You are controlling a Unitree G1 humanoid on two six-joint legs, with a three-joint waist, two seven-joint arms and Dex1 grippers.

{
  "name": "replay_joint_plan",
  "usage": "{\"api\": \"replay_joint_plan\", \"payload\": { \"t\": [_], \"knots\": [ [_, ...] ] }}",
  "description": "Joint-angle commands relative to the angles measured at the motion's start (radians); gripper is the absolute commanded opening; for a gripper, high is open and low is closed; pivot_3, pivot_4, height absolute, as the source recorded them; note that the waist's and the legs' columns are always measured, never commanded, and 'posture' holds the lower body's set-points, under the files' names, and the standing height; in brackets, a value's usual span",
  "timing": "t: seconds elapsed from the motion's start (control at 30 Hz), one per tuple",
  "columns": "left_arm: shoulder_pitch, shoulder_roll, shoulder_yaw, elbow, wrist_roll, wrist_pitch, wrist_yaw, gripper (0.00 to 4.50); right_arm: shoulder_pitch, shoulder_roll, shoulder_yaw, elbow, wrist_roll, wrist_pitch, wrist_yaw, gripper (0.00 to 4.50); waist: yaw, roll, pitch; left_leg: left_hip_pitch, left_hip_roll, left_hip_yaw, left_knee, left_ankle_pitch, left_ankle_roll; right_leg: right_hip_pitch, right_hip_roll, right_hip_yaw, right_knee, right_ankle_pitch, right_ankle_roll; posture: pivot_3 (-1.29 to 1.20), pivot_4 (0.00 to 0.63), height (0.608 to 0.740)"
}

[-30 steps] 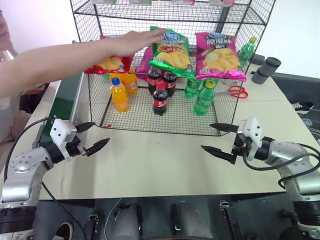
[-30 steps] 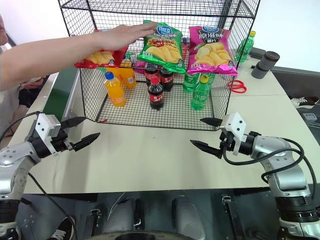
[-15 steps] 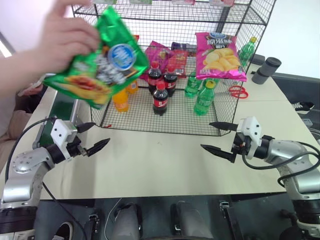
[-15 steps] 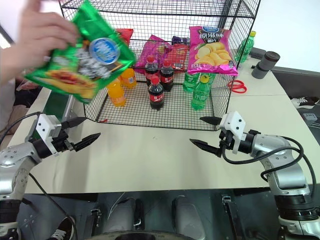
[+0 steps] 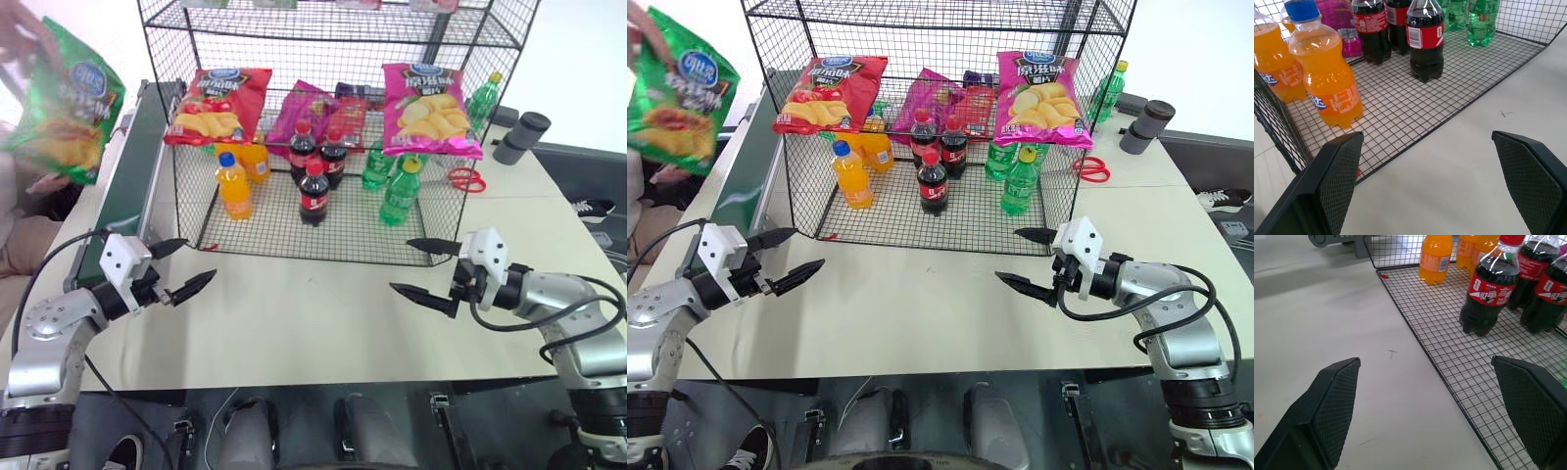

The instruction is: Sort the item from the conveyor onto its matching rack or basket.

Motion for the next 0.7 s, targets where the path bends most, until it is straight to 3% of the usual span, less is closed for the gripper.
{"api": "replay_joint_plan", "payload": {
  "t": [0.03, 0.7],
  "knots": [
    [-0.001, 0.0, 0.006, -0.013, 0.005, -0.023, 0.008, 4.5, -0.019, 0.004, -0.007, -0.001, 0.005, -0.021, 0.001, 4.47, 0.0, 0.0, 0.0, 0.0, 0.0, 0.0, 0.0, 0.0, 0.0, 0.0, 0.0, 0.0, 0.0, 0.0, 0.0, 0.0, 0.15, 0.74],
    [-0.002, 0.004, 0.002, -0.013, 0.018, -0.03, 0.011, 4.5, -0.021, 0.007, 0.01, 0.01, -0.008, -0.044, 0.0, 4.47, 0.0, 0.0, 0.0, 0.0, 0.0, 0.0, 0.0, 0.0, 0.0, 0.0, 0.0, 0.0, 0.0, 0.0, 0.0, 0.0, 0.15, 0.74]
  ]
}}
